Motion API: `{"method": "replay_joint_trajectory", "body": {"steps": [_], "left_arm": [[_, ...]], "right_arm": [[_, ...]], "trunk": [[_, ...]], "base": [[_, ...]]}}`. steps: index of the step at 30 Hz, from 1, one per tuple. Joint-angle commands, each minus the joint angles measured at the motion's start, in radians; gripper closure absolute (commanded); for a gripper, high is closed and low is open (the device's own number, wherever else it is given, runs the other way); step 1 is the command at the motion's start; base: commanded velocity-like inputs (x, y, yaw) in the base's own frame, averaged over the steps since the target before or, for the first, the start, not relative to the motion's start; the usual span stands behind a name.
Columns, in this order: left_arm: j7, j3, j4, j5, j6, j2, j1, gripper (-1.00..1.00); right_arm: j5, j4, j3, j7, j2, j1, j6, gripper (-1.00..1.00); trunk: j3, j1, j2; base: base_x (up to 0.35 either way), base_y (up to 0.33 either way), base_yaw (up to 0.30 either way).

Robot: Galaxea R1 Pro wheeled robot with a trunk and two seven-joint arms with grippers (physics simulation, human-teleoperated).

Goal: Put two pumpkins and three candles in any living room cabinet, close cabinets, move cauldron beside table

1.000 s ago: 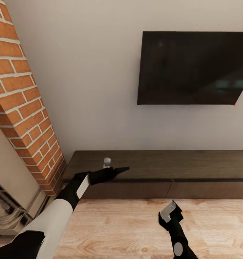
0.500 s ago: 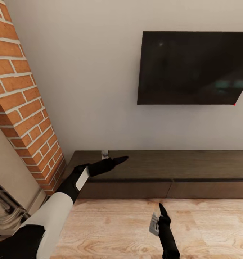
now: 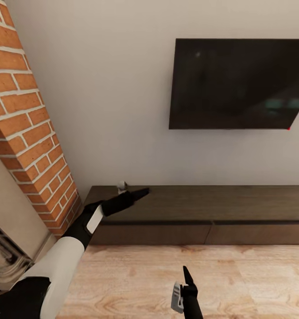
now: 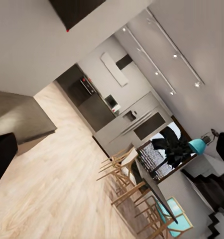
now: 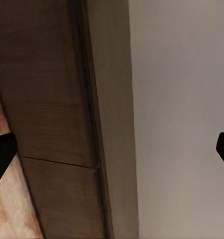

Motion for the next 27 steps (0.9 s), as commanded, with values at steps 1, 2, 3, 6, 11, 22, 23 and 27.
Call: {"method": "replay_joint_trajectory", "body": {"steps": [1, 2, 3, 6, 11, 22, 23, 27], "left_arm": [[-0.001, 0.001, -0.001, 0.003, 0.0, 0.001, 0.0, -1.0], [-0.001, 0.001, -0.001, 0.005, 0.0, 0.001, 0.0, -1.0], [-0.001, 0.001, -0.001, 0.006, 0.0, 0.001, 0.0, -1.0], [-0.002, -0.001, -0.001, 0.008, 0.0, 0.0, 0.001, -1.0], [-0.002, -0.001, -0.002, 0.009, 0.0, 0.001, 0.001, -1.0], [-0.003, -0.003, -0.003, 0.009, -0.002, -0.002, 0.001, -1.0], [-0.003, -0.003, -0.003, 0.009, -0.002, -0.003, 0.001, -1.0], [-0.003, -0.003, -0.003, 0.009, -0.004, -0.007, 0.002, -1.0]], "right_arm": [[0.002, 0.025, 0.01, -0.001, 0.0, 0.0, 0.0, -1.0], [0.002, 0.05, 0.018, -0.005, 0.001, 0.0, 0.0, -1.0], [0.002, 0.061, 0.021, -0.008, 0.001, 0.0, 0.0, -1.0], [0.001, 0.099, 0.032, -0.049, 0.002, 0.0, -0.001, -1.0], [0.002, 0.113, 0.035, -0.07, 0.001, 0.0, -0.001, -1.0], [-0.001, 0.111, 0.035, -0.075, 0.001, 0.0, 0.0, -1.0], [-0.003, 0.107, 0.035, -0.075, 0.001, -0.001, 0.0, -1.0], [-0.006, 0.112, 0.032, -0.072, -0.005, -0.047, 0.0, -1.0]], "trunk": [[0.0, 0.0, 0.0], [0.0, 0.0, 0.0], [0.0, 0.0, 0.0], [0.0, 0.0, 0.0], [0.0, 0.0, 0.0], [0.0, 0.0, 0.0], [0.0, 0.0, 0.0], [0.0, 0.0, 0.0]], "base": [[0.17, 0.0, 0.0], [0.23, 0.0, 0.0], [0.251, 0.0, 0.0], [0.307, 0.0, 0.0], [0.331, 0.0, 0.0], [0.337, 0.0, 0.0], [0.337, 0.0, 0.0], [0.186, 0.0, 0.0]]}}
